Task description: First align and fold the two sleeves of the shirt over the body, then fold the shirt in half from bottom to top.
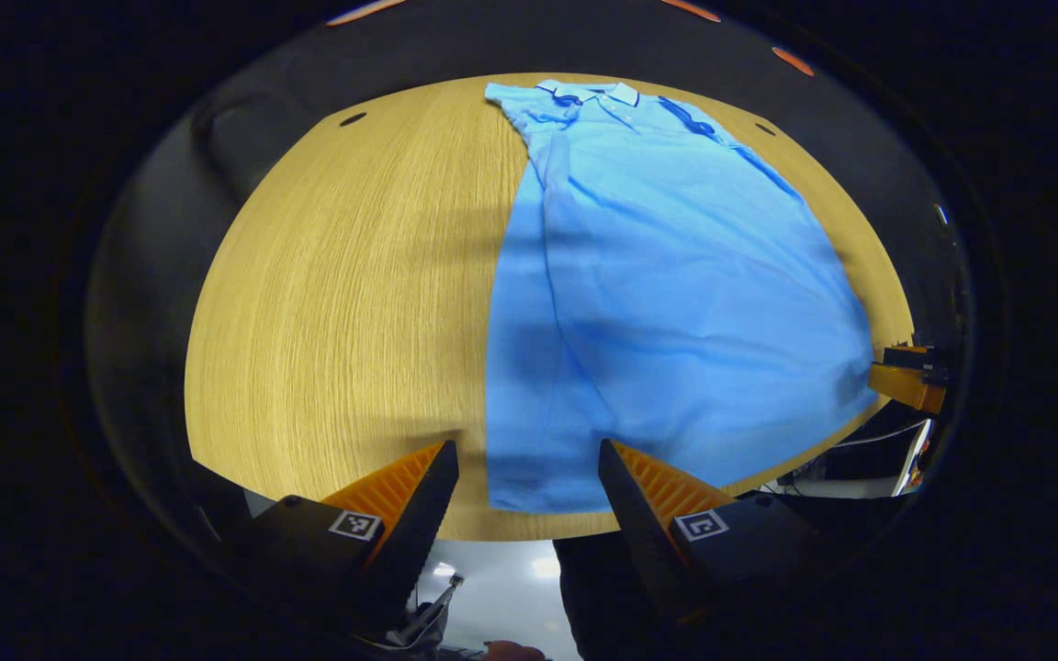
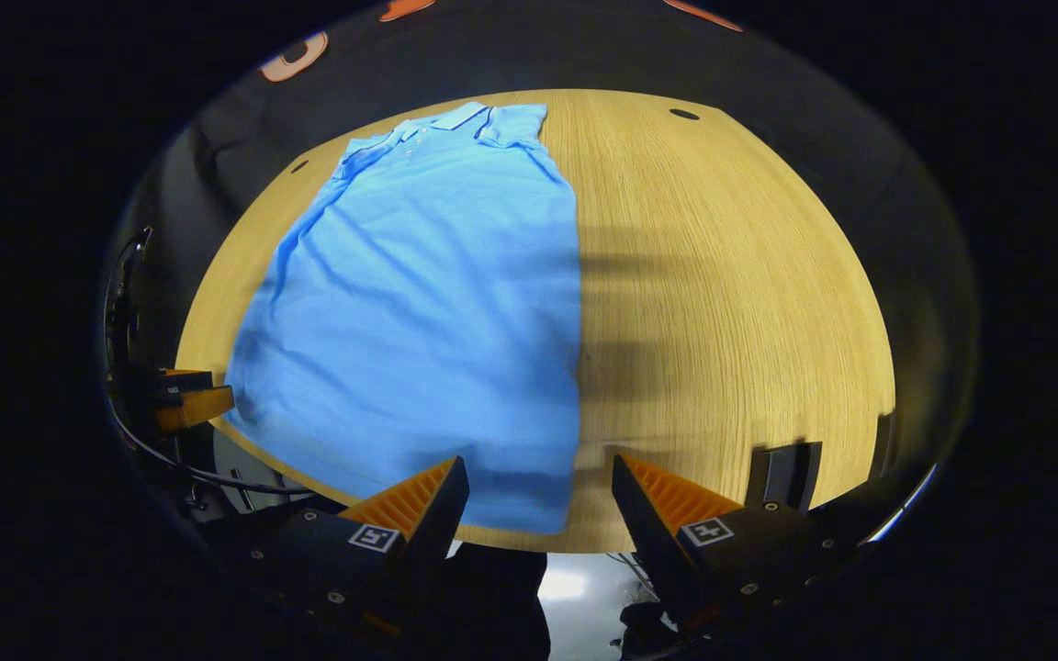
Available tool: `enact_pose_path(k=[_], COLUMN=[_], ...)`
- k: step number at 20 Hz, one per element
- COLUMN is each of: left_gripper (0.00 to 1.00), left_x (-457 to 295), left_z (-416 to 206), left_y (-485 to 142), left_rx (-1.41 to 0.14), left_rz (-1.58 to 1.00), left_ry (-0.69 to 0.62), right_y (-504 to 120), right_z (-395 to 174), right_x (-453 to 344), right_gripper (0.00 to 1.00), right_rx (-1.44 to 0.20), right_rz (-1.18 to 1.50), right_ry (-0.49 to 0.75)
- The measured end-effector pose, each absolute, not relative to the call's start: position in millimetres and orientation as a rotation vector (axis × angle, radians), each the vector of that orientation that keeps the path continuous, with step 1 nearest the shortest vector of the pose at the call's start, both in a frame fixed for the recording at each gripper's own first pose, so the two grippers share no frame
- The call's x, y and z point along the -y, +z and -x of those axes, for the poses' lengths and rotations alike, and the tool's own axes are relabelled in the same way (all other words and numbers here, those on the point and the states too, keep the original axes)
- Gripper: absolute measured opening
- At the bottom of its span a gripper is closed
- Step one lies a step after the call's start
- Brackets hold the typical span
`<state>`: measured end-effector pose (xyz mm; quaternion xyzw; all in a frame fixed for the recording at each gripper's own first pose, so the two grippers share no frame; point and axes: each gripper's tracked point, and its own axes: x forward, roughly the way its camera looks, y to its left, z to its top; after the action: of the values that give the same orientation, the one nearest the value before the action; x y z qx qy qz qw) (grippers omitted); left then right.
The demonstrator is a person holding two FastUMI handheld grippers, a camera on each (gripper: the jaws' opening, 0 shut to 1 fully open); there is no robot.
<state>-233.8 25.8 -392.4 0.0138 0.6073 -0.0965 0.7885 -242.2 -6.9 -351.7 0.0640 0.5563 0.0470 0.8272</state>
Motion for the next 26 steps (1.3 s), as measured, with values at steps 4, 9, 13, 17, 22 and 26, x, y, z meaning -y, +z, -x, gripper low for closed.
enact_pose_path(k=[4, 9, 13, 17, 22, 26], left_gripper=[1.00, 0.99, 0.72, 0.20, 0.09, 0.05], left_x=[-29.0, -23.4, -18.1, -6.9, 5.1, 9.4], left_z=[241.5, 241.2, 240.6, 242.0, 235.7, 206.9], left_y=[-401.2, -400.8, -400.6, -400.3, -390.8, -371.9], left_rx=[-1.331, -1.337, -1.355, -1.383, -1.370, -1.318], left_rz=[-0.012, -0.023, 0.024, 0.063, 0.174, 0.165], left_ry=[-0.211, -0.206, -0.156, -0.131, -0.168, -0.210], right_y=[-363.3, -365.0, -365.5, -363.2, -349.0, -329.7], right_z=[251.4, 248.3, 243.8, 238.6, 227.8, 206.5], right_x=[4.6, 4.7, 4.9, -6.0, -15.2, -15.8], right_gripper=[0.84, 0.73, 0.33, 0.05, 0.01, 0.01], right_rx=[-1.243, -1.265, -1.283, -1.293, -1.221, -1.163], right_rz=[-0.127, -0.078, -0.165, -0.401, -0.545, -0.556], right_ry=[0.082, 0.051, -0.014, -0.038, 0.023, 0.065])
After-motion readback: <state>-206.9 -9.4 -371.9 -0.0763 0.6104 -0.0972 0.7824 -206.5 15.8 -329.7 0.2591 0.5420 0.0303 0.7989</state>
